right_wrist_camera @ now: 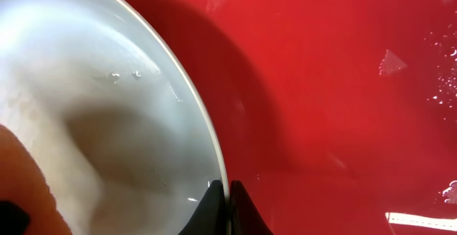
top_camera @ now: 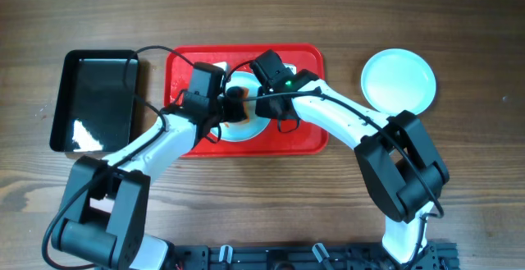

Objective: Clean dirty plates on tray and stack at the side
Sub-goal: 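Scrub the last plate with the sponge while the right gripper holds its rim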

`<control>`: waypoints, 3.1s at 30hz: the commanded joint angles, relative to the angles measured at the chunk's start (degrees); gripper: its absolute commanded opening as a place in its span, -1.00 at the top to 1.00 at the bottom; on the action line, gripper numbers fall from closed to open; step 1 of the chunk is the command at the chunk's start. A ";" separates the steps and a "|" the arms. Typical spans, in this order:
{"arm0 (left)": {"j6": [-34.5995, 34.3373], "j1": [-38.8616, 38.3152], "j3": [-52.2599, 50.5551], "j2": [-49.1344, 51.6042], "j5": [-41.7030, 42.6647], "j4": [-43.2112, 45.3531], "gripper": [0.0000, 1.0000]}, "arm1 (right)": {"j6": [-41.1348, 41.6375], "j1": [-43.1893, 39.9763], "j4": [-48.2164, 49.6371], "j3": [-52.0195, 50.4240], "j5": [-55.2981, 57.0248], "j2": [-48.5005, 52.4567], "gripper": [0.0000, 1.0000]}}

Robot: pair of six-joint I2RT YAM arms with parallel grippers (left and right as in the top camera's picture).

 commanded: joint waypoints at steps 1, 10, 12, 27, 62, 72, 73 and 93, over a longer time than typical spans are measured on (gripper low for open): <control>-1.88 -0.46 -0.33 0.39 -1.68 0.33 0.92 | 0.85 0.50 0.63 0.68 -0.31 0.92 0.91; -2.10 -0.98 -0.33 0.85 -2.36 0.37 0.92 | 1.86 0.50 1.22 0.63 -0.31 1.09 0.91; -2.10 -0.98 -0.33 1.99 -2.84 0.37 0.92 | 1.88 0.50 1.22 0.63 -0.31 1.09 0.91; -3.10 -0.98 -0.33 6.34 -6.23 2.47 0.92 | 1.86 0.50 2.27 0.63 -1.22 1.84 0.91; -4.50 -2.12 -0.33 1.42 -11.45 3.08 0.92 | 3.28 0.48 6.10 -2.12 -2.91 1.92 0.92; 4.15 1.09 -0.33 7.89 -24.65 -2.62 0.92 | 3.23 0.48 6.03 -2.10 -3.08 1.92 0.92; 5.60 1.77 -0.33 7.98 -25.55 -3.17 0.92 | 3.21 0.48 6.05 -2.10 -3.13 1.92 0.91; 2.05 -1.64 1.14 -4.57 -17.66 -2.60 0.92 | 3.23 0.07 5.97 -2.10 -4.22 1.92 0.91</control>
